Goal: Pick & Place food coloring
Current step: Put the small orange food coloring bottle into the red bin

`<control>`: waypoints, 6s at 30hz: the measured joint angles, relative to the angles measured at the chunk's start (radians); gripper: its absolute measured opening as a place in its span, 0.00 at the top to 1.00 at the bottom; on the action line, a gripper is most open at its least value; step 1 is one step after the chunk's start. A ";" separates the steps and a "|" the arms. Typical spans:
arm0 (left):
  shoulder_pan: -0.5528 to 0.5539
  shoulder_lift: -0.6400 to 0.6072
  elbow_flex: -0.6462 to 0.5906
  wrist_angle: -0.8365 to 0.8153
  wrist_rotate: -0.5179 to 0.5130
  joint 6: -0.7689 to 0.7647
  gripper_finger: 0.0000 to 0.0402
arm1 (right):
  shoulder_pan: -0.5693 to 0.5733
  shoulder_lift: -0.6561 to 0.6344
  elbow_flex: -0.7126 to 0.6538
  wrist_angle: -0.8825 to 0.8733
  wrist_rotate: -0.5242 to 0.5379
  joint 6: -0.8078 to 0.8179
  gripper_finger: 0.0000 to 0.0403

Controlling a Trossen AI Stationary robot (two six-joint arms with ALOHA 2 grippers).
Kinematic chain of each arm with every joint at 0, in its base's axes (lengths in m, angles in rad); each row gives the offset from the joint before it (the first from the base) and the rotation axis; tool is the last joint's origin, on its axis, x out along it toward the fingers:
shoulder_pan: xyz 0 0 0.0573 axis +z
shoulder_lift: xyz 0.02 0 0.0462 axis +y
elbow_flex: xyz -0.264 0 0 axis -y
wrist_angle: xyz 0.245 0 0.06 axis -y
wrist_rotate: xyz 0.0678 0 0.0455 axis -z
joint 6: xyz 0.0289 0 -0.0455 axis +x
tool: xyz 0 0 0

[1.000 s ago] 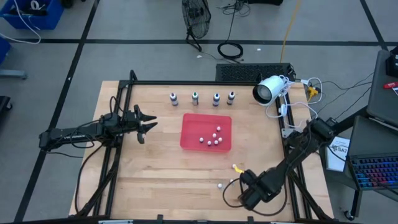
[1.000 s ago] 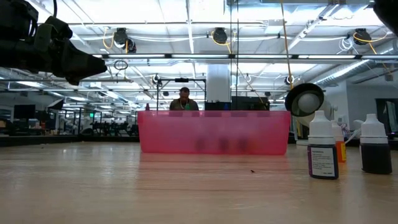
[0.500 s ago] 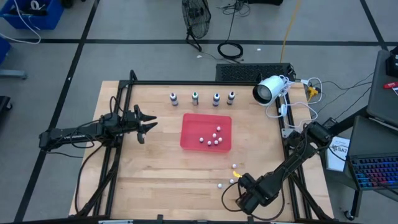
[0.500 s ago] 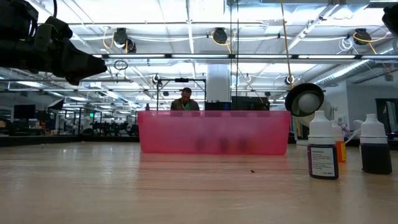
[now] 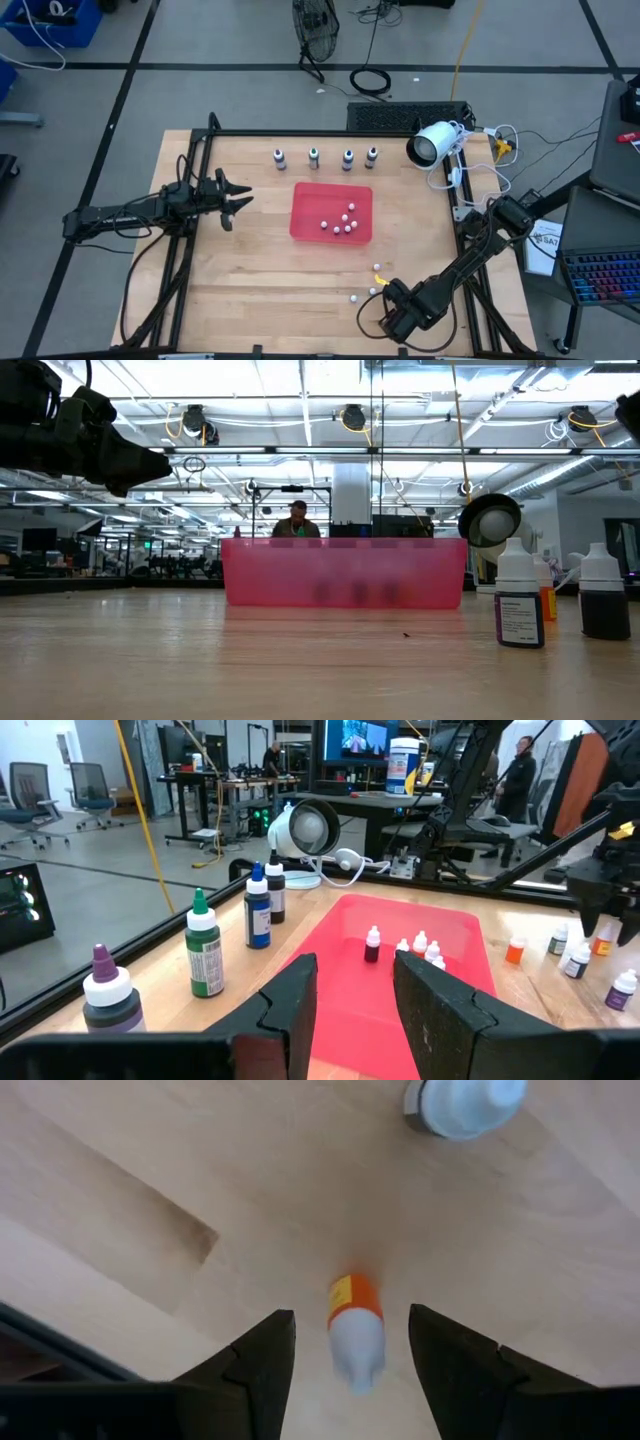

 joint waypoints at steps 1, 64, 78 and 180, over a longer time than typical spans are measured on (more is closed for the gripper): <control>0.000 0.000 0.000 0.000 0.000 0.000 0.66 | 0.000 0.000 -0.005 0.004 0.000 0.000 0.55; 0.000 0.000 0.000 0.000 0.000 0.000 0.66 | -0.982 -0.195 0.214 0.338 0.093 -1.701 0.88; 0.000 0.000 0.000 0.000 0.000 0.000 0.66 | -0.998 0.200 0.426 -0.117 0.040 -1.742 0.88; 0.000 0.000 0.000 0.000 0.000 0.000 0.66 | -0.400 0.006 -0.016 -0.054 0.098 -0.808 0.58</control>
